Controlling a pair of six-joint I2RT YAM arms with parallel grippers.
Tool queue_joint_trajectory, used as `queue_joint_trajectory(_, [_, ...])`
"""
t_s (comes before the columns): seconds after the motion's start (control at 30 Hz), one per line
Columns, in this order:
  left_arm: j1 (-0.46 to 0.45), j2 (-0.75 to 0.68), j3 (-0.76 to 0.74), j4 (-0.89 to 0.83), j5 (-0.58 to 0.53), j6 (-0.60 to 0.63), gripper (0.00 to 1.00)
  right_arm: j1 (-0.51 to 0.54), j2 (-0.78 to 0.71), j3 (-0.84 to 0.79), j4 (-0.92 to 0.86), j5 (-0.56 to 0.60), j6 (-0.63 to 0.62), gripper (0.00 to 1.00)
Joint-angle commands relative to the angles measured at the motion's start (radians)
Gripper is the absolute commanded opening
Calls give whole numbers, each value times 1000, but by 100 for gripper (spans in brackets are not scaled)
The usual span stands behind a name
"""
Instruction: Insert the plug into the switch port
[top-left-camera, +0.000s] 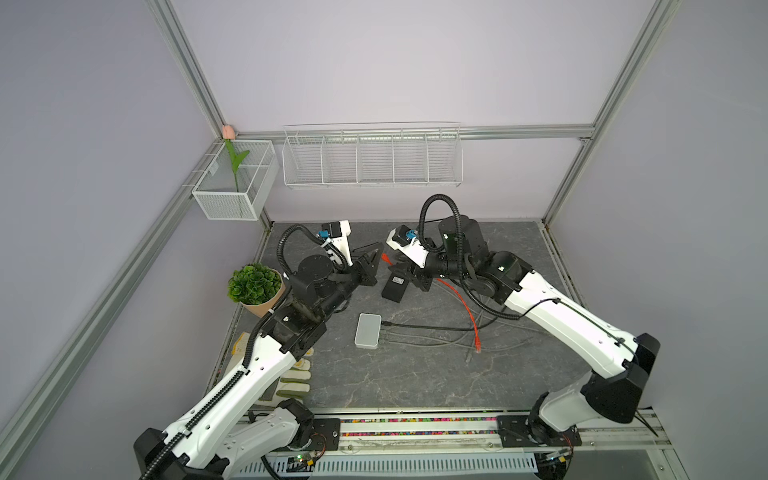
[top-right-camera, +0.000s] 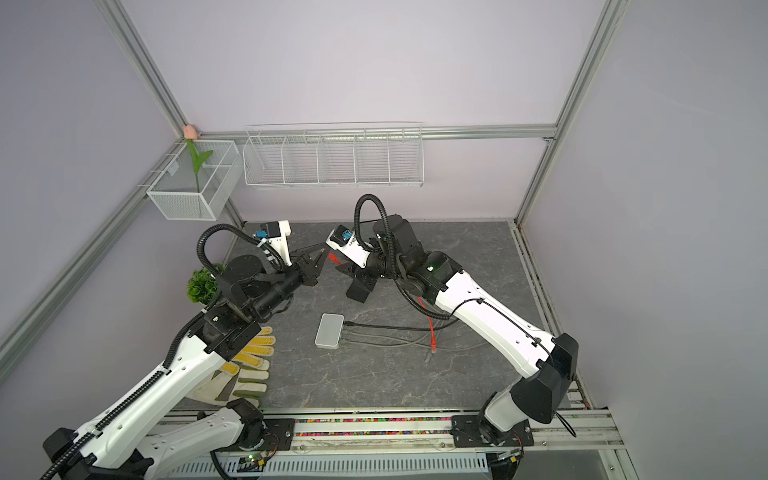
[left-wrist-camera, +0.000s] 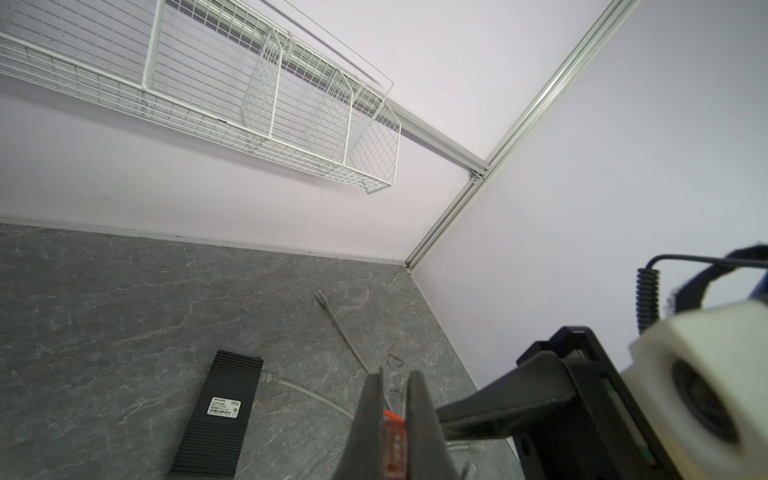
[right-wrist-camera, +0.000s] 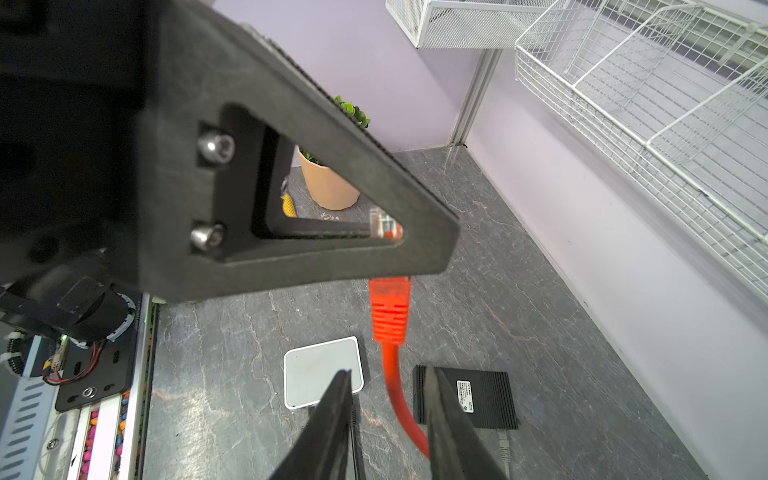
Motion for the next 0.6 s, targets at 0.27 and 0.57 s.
queue_joint_trajectory(0.27, [-13, -21, 11, -6, -24, -12, 0, 9, 44, 49, 36, -10, 18, 24])
queue_joint_trajectory(0.57, [-13, -26, 5, -14, -31, -13, 0, 11, 46, 46, 44, -21, 20, 11])
